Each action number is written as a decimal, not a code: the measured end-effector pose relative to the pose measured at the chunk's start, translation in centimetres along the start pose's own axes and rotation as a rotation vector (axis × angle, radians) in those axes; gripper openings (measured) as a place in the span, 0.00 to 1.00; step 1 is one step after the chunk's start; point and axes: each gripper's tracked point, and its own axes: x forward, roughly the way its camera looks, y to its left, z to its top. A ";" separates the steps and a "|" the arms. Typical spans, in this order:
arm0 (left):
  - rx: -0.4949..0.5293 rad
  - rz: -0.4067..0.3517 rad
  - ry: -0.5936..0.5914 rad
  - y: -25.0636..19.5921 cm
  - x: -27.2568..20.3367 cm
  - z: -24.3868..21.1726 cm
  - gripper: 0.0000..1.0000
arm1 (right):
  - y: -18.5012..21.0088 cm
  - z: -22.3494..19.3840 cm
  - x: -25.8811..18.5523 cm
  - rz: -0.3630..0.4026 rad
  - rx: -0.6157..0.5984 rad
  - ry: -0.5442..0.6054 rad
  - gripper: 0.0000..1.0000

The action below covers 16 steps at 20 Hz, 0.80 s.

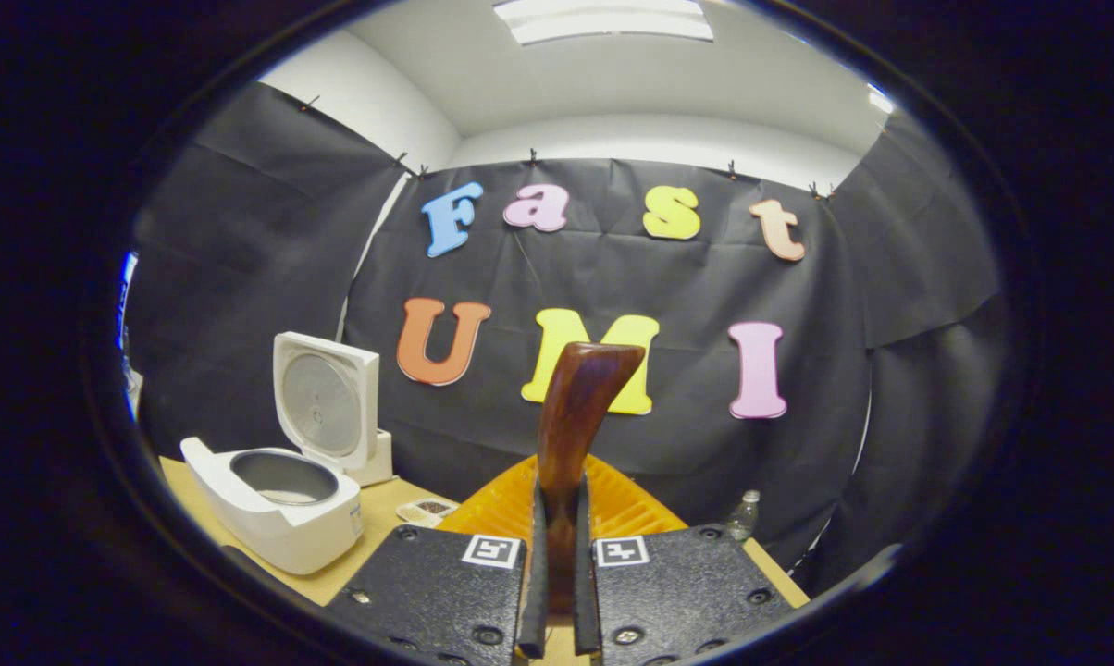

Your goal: Close the left gripper, press the button to open the rice cooker; take a wooden spoon from the chopstick holder with the right hand, scoop a spoonful of rice and pour it into the rice cooker, then put the wooden spoon back into the chopstick holder.

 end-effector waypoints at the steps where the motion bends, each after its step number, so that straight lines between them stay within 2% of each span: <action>1: 0.001 0.000 0.005 -0.1 0.4 0.0 0.93 | -1.1 -1.0 -0.2 -0.010 0.003 0.025 0.16; 7: 0.002 0.010 0.043 -0.4 2.3 -1.2 0.93 | -6.5 -6.0 0.1 -0.084 0.054 0.134 0.17; 13: -0.003 0.030 0.073 0.9 4.2 -2.6 0.93 | -10.2 -9.9 1.1 -0.142 0.107 0.185 0.20; 16: -0.028 0.014 0.105 1.0 5.6 -3.7 0.93 | -11.9 -11.7 1.2 -0.171 0.109 0.207 0.21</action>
